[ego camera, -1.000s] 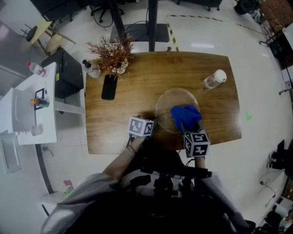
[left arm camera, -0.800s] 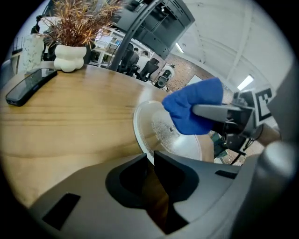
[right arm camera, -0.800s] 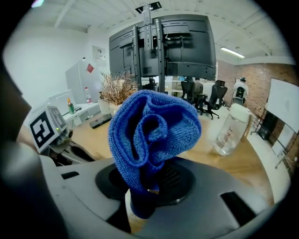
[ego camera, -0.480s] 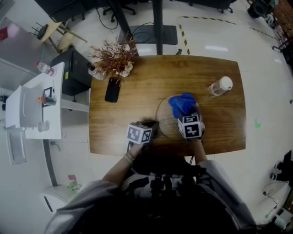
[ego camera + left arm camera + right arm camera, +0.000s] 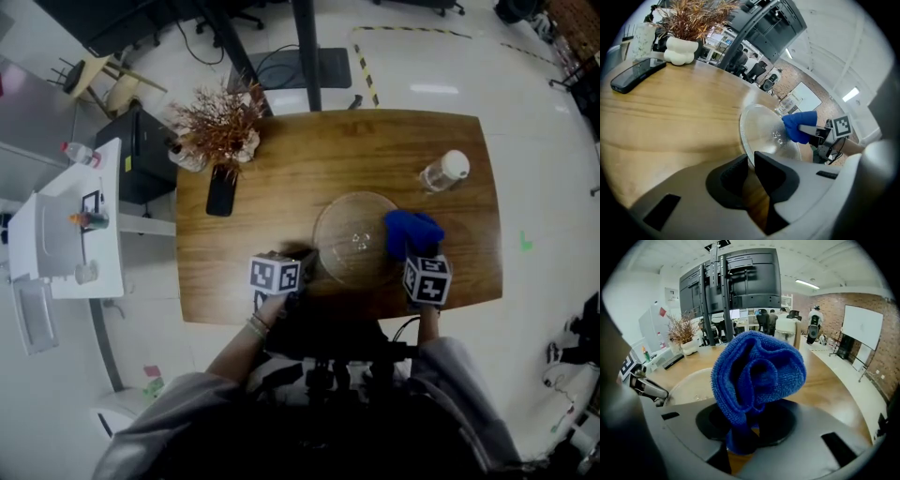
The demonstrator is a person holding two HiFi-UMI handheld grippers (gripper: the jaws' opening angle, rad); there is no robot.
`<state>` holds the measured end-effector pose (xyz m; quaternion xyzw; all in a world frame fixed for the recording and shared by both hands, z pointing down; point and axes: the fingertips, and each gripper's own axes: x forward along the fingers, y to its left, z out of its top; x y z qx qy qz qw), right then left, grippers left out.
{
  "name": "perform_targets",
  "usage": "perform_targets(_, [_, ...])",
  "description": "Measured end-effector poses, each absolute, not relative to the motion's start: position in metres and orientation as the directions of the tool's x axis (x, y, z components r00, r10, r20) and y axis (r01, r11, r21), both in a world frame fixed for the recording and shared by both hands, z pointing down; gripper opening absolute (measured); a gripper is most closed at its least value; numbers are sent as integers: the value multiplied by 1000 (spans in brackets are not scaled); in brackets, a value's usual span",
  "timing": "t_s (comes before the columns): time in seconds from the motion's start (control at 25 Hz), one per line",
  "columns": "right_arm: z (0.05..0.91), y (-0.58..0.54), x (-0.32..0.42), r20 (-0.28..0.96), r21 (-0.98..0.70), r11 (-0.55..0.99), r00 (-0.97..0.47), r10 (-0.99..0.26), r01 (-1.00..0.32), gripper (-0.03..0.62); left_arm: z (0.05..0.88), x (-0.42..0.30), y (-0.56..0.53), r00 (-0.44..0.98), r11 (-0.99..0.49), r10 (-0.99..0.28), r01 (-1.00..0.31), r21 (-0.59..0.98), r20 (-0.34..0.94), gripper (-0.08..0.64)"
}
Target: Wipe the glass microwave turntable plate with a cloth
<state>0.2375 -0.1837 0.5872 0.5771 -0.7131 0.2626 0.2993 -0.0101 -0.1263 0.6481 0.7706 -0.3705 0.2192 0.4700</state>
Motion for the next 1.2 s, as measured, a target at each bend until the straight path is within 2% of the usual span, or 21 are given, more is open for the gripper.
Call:
perform_targets(0.2, [580, -181, 221, 715, -63, 179, -170, -678, -982, 118, 648, -9, -127, 645, -282, -344, -764, 581, 682, 34])
perform_targets(0.52, [570, -188, 80, 680, -114, 493, -429, -594, -863, 118, 649, -5, -125, 669, -296, -311, -743, 600, 675, 31])
perform_targets(0.72, [577, -189, 25, 702, -82, 592, -468, -537, -802, 118, 647, -4, -127, 676, -296, -305, -736, 608, 671, 29])
perform_targets(0.92, [585, -184, 34, 726, -51, 572, -424, -541, -818, 118, 649, -5, -127, 680, -299, -299, -733, 611, 670, 28])
perform_targets(1.2, [584, -170, 109, 744, -23, 433, -305, -595, -901, 118, 649, -5, -128, 691, -285, -283, -723, 630, 665, 28])
